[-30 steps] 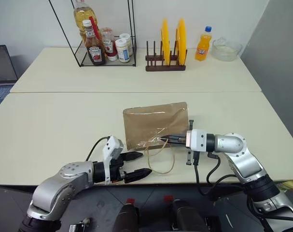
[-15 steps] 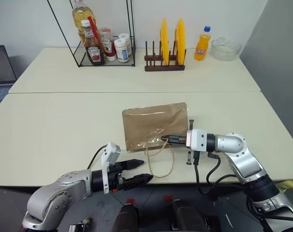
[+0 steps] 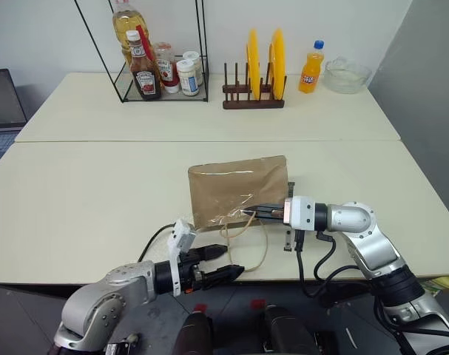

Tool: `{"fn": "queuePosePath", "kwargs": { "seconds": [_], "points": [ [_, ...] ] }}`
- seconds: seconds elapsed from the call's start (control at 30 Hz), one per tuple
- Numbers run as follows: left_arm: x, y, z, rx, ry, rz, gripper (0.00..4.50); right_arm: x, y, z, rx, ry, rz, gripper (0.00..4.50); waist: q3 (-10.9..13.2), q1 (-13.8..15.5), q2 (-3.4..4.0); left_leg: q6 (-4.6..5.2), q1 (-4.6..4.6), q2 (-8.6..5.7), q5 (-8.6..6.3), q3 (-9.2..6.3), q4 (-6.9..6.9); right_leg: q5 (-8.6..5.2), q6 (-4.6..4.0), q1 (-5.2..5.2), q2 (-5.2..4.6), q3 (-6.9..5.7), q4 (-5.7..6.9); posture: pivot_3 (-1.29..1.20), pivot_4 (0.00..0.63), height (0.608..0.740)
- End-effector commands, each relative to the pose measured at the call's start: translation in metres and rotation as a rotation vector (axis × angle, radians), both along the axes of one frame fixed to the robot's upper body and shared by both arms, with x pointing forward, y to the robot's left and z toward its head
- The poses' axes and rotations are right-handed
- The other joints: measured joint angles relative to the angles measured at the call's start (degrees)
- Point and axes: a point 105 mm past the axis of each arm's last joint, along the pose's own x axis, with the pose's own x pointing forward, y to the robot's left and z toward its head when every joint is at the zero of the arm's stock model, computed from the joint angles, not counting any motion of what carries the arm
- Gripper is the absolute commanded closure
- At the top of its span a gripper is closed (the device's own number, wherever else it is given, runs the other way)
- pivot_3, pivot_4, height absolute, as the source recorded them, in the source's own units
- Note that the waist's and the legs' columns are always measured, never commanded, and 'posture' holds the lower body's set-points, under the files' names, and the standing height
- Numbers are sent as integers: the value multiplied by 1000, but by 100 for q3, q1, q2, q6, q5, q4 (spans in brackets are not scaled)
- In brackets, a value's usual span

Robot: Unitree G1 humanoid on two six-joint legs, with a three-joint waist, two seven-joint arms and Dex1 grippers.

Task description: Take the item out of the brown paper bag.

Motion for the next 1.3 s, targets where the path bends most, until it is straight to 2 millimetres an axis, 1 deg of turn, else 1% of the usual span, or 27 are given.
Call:
{"fn": "queuePosePath", "kwargs": {
  "seconds": [0.03,0.1,0.27,0.33,0.43,0.5,0.63,0.7,0.73,0.9,1.1,1.3],
  "points": [
    [10,-5,4,-4,-56,24,170,-4,2,17,35,-51,25,4500,0,0,0,0,0,0,0,0,0,0,0,0,0,0,0,0,150,740],
    [15,-6,4,-1,-69,43,586,-4,2,18,36,-51,27,4500,0,0,0,0,-1,-1,0,0,0,0,0,0,0,1,0,0,150,740],
    [17,-6,5,2,-85,46,2240,-3,4,22,50,-51,21,4500,0,-2,0,0,0,0,0,0,-1,0,0,0,0,1,0,0,150,740],
    [16,-6,4,17,-92,42,2840,1,5,28,71,-49,8,4500,0,-3,0,0,0,0,0,0,-1,0,0,0,0,1,0,0,150,740],
    [15,-5,-1,48,-101,43,3874,6,7,41,108,-47,-11,4500,0,-7,0,0,0,-1,0,1,0,0,0,0,0,2,0,0,150,740],
    [17,-5,-4,56,-110,57,4461,9,8,48,122,-48,-15,4500,0,-6,0,0,0,-1,0,0,0,0,0,0,0,1,0,0,150,740],
    [22,-5,-6,72,-134,81,4461,17,11,63,159,-26,-36,4500,0,-5,0,0,-1,-1,0,0,-1,0,0,-1,0,1,0,0,150,740],
    [23,-4,-14,126,-149,73,4461,25,12,76,201,16,-64,4500,0,-7,0,0,-1,-1,0,0,-1,0,0,-1,0,0,0,0,150,740],
    [22,-3,-22,175,-157,57,4461,30,13,82,223,47,-81,4500,0,-8,0,0,-1,-1,0,0,-1,0,0,-1,0,1,1,0,150,740],
    [14,-2,-44,299,-193,-13,4461,50,14,99,268,146,-148,4500,-1,-3,2,0,-1,-1,0,0,-3,1,-1,-2,-1,1,0,0,150,740],
    [13,0,-49,319,-206,-25,4461,62,12,104,284,195,-197,4500,-2,-6,3,1,-2,-4,-1,2,-2,1,-1,-2,-2,2,-1,0,150,740],
    [13,8,-53,331,-205,-13,4461,63,11,100,266,205,-209,4500,-2,-7,4,2,-1,-1,-1,2,-3,1,-1,-2,-1,1,0,0,150,740]
  ]
}}
